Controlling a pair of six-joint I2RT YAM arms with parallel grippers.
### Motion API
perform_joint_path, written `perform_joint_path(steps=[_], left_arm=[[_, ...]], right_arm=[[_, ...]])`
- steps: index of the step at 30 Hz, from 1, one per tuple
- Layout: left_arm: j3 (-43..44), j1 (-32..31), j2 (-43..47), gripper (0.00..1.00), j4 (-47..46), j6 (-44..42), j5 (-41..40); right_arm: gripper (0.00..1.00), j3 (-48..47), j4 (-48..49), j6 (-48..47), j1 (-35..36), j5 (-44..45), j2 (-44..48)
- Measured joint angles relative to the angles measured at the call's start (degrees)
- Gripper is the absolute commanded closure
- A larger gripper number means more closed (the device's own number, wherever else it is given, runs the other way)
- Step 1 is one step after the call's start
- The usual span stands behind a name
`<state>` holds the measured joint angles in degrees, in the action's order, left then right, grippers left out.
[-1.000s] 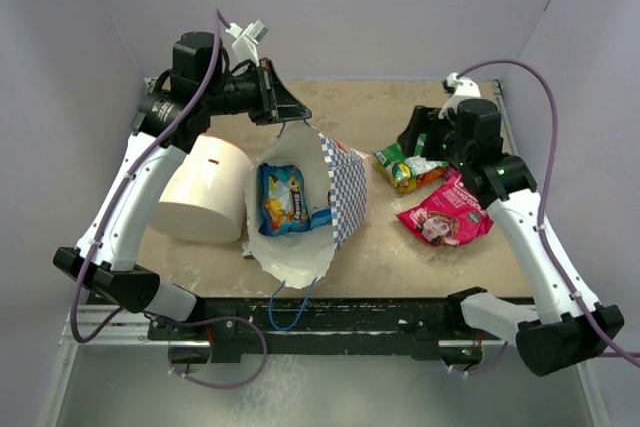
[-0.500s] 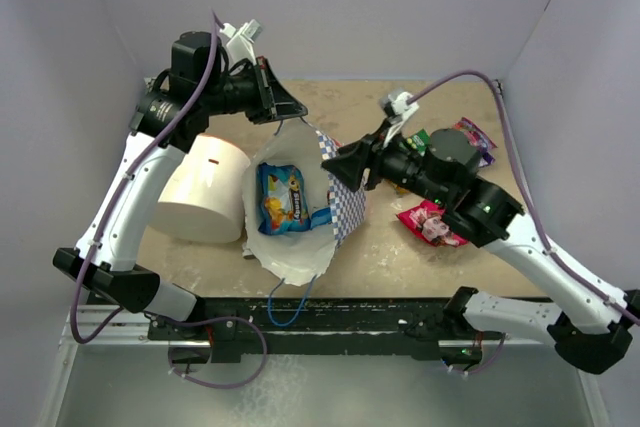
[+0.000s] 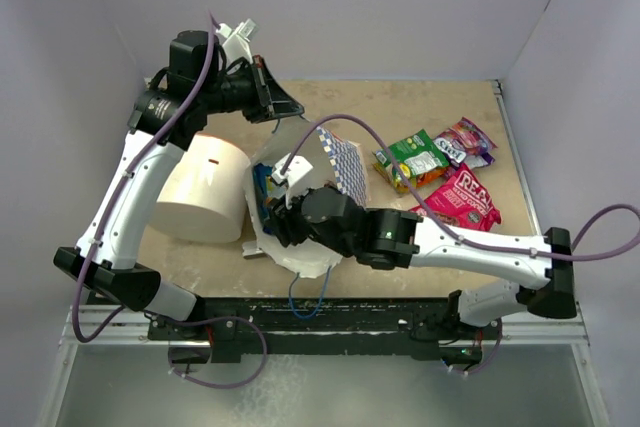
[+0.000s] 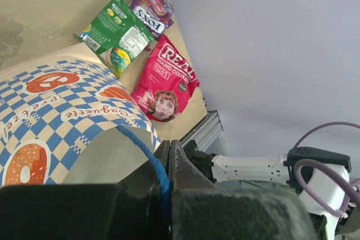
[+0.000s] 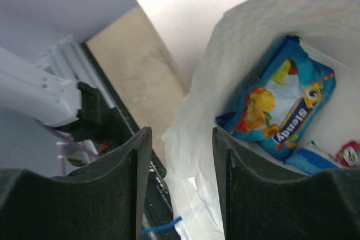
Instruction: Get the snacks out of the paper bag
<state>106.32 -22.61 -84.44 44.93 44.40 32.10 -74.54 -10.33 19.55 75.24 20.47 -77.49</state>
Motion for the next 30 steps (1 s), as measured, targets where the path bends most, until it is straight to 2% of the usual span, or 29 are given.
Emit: perform_joint_path(steps=[4, 9, 18, 24, 30], left_arm=[[-0.02, 0.04, 0.00, 1.00, 0.15, 0.02, 0.20], [-0.07, 0.07, 0.02, 1.00, 0.13, 0.04, 0.59], [-2.03, 0.13, 0.96, 1.00, -0.92, -0.04, 0.87], [-3.91, 0.15, 1.22, 1.00, -2.12, 0.52, 1.14], [-4.28, 0.26, 1.36, 1.00, -2.14, 0.63, 1.14]], right_arm=[[0.59, -0.35, -2.34, 1.07, 0.22, 7.54, -3.74], [0.59, -0.33, -3.87, 2.29, 0.11, 12.70, -6.91], [0.57, 0.02, 1.18, 11.52, 0.11, 14.21, -12.28], [0.57, -1.46, -0.15, 19.28, 0.11, 16.06, -20.09], [0.57, -2.16, -1.90, 21.97, -0.52, 18.29, -22.75]])
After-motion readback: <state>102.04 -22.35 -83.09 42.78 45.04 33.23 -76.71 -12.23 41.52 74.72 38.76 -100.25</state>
